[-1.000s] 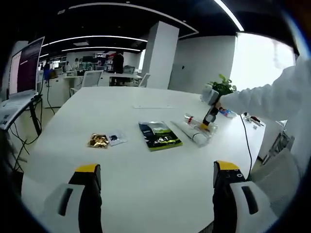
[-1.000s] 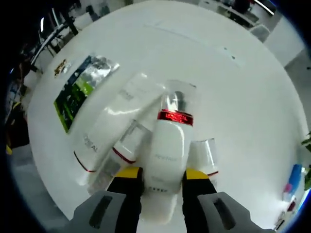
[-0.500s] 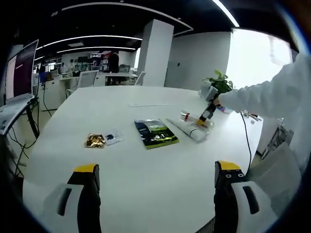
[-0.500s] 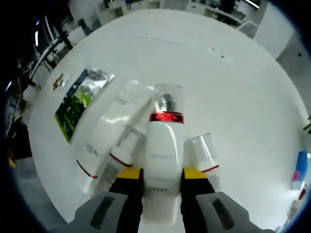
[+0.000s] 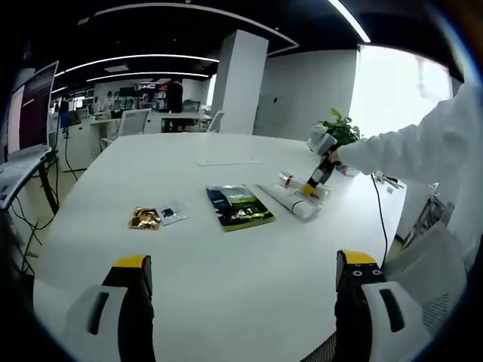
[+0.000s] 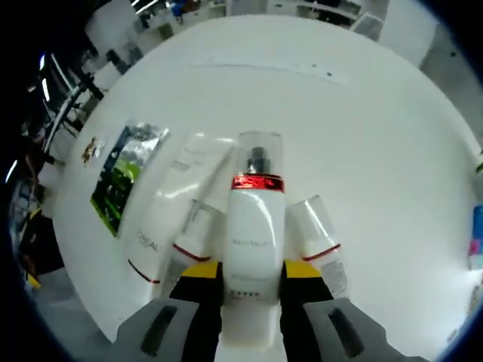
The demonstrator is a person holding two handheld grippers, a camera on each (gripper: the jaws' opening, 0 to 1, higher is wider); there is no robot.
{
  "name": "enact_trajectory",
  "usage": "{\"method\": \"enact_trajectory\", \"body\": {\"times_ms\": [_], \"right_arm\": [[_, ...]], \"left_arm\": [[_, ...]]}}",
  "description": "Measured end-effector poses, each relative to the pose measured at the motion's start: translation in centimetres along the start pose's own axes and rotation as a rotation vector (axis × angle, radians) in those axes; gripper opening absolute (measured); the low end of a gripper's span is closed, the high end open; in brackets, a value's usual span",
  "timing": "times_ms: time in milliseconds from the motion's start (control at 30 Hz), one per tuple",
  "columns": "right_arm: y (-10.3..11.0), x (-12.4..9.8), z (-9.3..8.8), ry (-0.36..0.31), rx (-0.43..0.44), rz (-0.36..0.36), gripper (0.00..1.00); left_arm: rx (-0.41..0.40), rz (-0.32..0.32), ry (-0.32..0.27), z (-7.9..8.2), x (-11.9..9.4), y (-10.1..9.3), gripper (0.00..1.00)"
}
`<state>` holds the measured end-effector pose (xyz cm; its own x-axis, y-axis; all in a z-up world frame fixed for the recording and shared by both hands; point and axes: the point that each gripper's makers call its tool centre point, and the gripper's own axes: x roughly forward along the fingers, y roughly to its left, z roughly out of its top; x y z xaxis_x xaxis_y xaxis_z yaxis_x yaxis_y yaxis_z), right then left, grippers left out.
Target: Arrange the skincare products in the storage area until every visible bottle or jar stands upright without overlapping.
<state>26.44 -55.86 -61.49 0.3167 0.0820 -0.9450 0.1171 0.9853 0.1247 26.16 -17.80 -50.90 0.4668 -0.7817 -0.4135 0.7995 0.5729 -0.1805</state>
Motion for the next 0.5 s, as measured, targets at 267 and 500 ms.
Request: {"method": "enact_trajectory", "body": {"times_ms": [267, 500], "right_arm": [[-0.28, -0.31, -0.43, -0.028, 0.123, 0.085, 0.23], [-0.27, -0.53, -0.79, -0.040, 0.199, 0.137, 0.23]], "left_arm": [[-0.013, 0.000, -0.005, 0.01, -0.11, -0.05, 0.99], [-0.013, -0.005, 0.000, -0.12, -0.05, -0.17, 0.99]]}}
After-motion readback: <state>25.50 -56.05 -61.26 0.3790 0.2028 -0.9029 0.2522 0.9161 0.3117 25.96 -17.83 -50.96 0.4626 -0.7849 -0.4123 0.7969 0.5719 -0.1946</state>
